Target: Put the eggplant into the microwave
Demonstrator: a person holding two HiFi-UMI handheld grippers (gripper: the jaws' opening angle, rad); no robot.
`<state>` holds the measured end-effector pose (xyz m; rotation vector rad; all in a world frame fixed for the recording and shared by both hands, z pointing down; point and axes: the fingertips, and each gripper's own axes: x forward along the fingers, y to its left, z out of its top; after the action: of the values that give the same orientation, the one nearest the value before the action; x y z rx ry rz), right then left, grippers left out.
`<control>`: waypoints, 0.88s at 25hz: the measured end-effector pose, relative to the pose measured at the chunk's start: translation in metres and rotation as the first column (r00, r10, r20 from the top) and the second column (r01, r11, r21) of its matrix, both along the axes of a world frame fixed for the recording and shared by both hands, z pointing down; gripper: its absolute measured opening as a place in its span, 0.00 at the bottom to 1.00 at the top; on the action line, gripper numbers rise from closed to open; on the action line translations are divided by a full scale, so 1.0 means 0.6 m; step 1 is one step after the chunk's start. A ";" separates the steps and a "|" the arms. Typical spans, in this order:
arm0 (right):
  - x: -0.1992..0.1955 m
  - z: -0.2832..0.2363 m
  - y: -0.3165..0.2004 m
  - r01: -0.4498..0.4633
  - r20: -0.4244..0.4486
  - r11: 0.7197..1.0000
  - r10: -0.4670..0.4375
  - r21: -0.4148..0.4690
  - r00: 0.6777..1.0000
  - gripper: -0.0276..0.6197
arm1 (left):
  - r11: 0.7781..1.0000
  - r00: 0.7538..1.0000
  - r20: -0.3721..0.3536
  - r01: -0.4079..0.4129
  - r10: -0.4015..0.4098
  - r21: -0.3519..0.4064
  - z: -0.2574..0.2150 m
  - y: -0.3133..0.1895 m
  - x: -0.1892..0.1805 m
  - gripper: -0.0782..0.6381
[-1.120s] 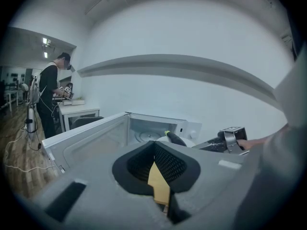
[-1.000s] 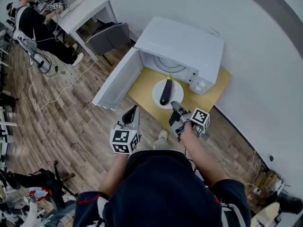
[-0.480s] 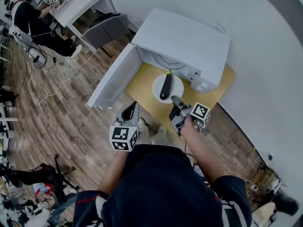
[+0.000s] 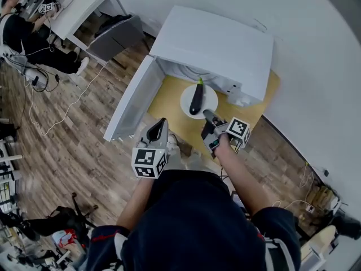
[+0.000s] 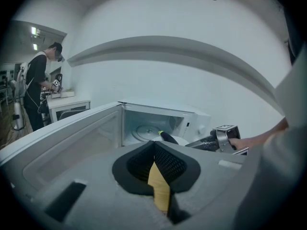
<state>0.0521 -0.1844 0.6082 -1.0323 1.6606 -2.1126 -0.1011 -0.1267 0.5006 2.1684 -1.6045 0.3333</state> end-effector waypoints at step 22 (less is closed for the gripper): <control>-0.051 0.078 -0.108 -0.128 -0.033 0.991 0.127 -0.041 0.991 0.08 | 0.988 0.992 -0.003 -0.128 0.128 -0.089 0.059 -0.063 -0.047 0.13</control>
<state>0.0217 -0.2491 0.6552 -1.1569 1.5249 -2.0685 -0.1293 -0.1645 0.5357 2.2081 -1.4275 0.4380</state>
